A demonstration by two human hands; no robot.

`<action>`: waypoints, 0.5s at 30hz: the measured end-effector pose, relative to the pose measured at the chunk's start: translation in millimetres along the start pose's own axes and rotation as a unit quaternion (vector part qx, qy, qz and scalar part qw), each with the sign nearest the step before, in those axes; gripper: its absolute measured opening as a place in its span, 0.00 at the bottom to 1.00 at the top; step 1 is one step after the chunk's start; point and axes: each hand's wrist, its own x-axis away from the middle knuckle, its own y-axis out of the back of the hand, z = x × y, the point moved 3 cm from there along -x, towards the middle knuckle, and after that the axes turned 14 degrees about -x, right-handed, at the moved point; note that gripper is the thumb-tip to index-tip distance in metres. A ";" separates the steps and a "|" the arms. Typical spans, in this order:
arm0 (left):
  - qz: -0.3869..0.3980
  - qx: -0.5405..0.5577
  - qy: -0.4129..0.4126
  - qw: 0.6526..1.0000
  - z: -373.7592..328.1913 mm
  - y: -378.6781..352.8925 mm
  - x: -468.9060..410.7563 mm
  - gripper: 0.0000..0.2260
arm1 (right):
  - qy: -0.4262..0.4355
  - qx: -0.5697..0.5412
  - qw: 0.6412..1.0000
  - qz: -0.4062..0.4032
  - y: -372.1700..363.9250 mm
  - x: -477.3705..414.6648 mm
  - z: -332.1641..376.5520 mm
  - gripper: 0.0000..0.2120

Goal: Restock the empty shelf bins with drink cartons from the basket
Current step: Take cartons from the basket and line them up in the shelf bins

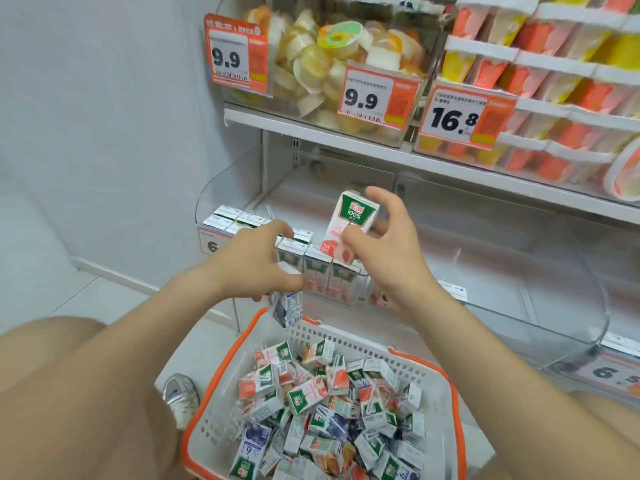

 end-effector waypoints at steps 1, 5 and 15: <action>0.007 -0.018 -0.004 1.000 -0.3 -3.9 -1.8 0.36 | 0.046 0.051 0.998 0.010 -0.6 -8.2 1.6 0.23; 0.038 -0.083 -0.033 0.995 -8.1 -13.8 -13.5 0.44 | 0.151 0.242 0.958 0.042 -5.8 -39.9 -5.8 0.17; 0.070 -0.081 -0.017 0.994 -0.2 -24.2 -27.1 0.42 | 0.009 0.509 0.841 0.181 -39.5 -79.5 -46.5 0.15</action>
